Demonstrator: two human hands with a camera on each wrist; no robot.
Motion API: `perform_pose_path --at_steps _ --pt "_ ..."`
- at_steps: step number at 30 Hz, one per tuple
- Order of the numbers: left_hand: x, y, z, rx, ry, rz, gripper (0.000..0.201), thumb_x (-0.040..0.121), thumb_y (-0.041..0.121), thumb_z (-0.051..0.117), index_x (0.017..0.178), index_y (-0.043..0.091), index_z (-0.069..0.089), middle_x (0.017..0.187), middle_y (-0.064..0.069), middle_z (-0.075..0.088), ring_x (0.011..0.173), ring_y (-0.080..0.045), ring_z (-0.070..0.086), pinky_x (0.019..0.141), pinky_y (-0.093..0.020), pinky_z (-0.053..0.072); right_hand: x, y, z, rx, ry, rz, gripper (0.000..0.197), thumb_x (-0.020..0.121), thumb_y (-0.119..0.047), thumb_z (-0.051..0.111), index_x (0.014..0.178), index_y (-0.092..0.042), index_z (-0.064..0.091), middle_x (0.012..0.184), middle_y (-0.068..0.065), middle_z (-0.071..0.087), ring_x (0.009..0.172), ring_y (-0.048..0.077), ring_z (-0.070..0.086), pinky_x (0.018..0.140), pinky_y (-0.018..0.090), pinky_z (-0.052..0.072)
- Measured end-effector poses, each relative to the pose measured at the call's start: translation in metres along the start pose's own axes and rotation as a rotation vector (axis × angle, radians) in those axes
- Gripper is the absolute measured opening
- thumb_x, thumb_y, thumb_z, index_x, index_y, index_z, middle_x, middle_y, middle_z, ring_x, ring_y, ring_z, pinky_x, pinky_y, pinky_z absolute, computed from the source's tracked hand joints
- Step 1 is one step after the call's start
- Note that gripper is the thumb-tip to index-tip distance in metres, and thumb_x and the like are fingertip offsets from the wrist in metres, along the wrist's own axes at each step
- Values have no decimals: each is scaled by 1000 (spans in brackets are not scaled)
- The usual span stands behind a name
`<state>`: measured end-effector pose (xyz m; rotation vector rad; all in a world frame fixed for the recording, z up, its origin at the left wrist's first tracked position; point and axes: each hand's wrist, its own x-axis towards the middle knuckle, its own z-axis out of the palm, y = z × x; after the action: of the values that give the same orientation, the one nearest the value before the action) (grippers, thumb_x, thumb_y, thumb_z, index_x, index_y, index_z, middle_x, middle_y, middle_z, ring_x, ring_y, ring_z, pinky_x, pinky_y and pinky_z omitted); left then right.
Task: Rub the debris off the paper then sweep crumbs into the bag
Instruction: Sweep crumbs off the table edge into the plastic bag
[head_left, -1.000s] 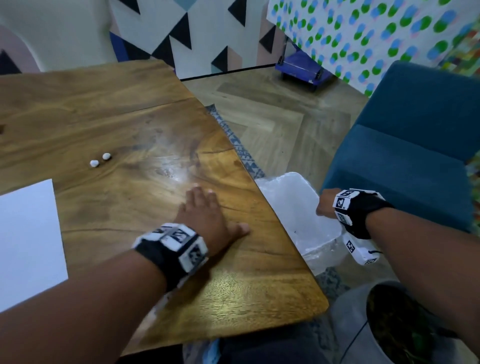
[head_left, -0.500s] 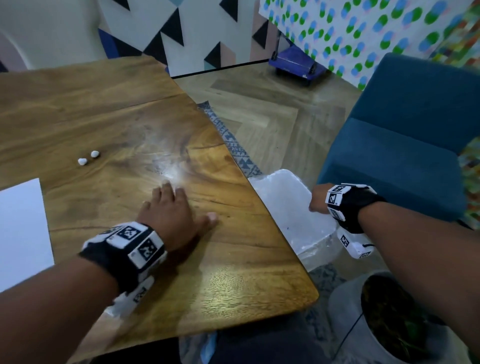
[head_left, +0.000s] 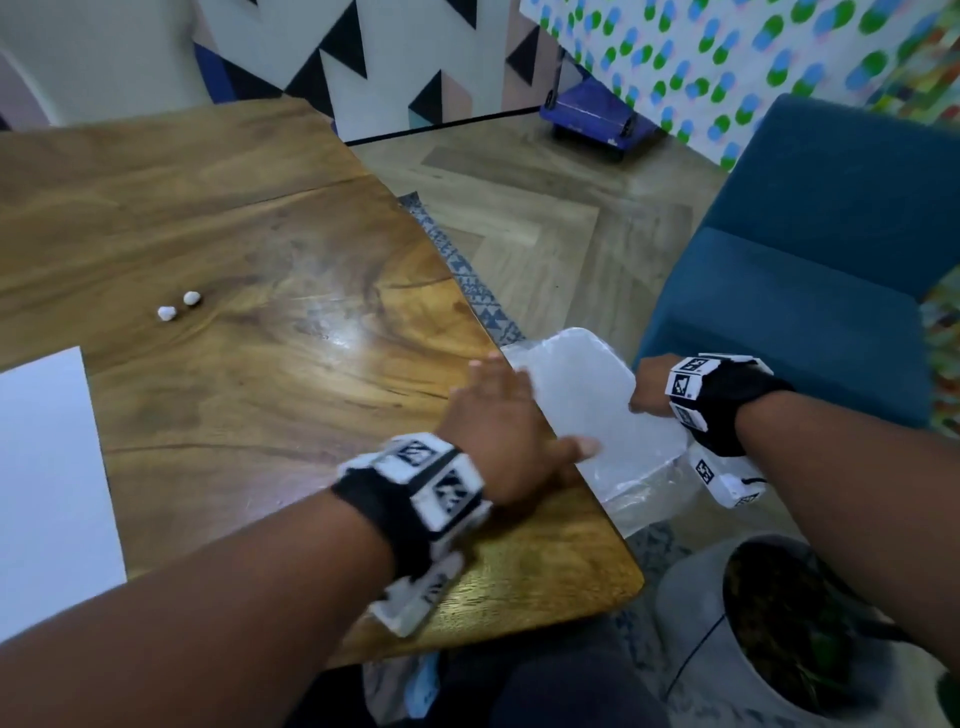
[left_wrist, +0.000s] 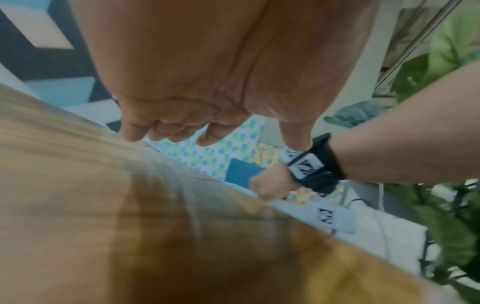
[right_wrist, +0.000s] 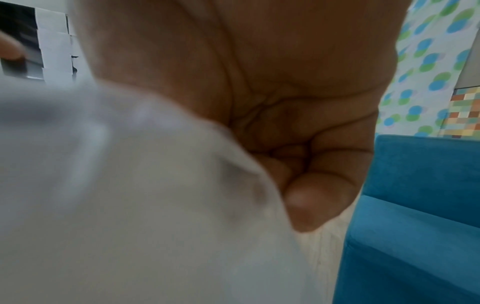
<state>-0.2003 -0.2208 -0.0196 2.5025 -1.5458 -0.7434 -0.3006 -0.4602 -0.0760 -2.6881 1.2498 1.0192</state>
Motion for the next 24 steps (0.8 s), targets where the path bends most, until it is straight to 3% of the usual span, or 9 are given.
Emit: perform_pose_path --at_steps 3,6,10,14,17,21,24 --pt "-24 -67 -9 90 -9 -174 122 78 91 36 162 10 3 170 -20 -7 157 -35 -2 126 -52 15 4 2 4 41 4 -3 20 83 -31 62 81 -11 63 87 6 64 66 21 56 55 22 41" --pt "-51 -83 1 134 -93 -238 129 72 95 32 162 10 -6 169 -17 -17 157 -34 -9 126 -52 12 9 3 10 43 -6 -13 26 83 -30 60 95 -9 70 93 8 69 72 23 59 62 23 44" --pt "-46 -19 30 119 -46 -109 129 77 92 41 161 9 -11 166 -18 -24 155 -35 -17 127 -53 7 3 -2 5 11 -5 -8 25 87 -27 59 98 -7 68 94 7 65 79 25 59 65 24 44" --pt "-16 55 39 47 -157 108 122 84 85 45 162 9 -7 167 -20 -21 155 -37 -16 126 -53 3 -6 -4 1 1 23 12 17 87 -27 61 89 -10 62 91 8 61 80 28 57 64 25 41" --pt "-9 72 30 -23 -182 164 117 87 79 50 163 10 -6 168 -19 -19 156 -36 -11 127 -50 5 -8 0 0 9 28 6 21 87 -28 62 79 -10 59 89 8 61 78 27 57 64 25 41" --pt "-13 8 4 37 -78 -37 116 85 83 45 163 10 -1 169 -20 -13 156 -37 -8 127 -52 10 -14 0 1 -22 7 -9 27 95 -24 55 105 -3 67 93 8 57 81 25 53 59 23 38" --pt "-18 -36 -2 154 -90 -194 117 84 86 41 162 8 1 168 -23 -12 156 -39 -6 126 -54 13 -16 0 5 -15 0 -10 30 93 -23 56 111 -2 68 99 9 64 81 25 54 65 24 39"
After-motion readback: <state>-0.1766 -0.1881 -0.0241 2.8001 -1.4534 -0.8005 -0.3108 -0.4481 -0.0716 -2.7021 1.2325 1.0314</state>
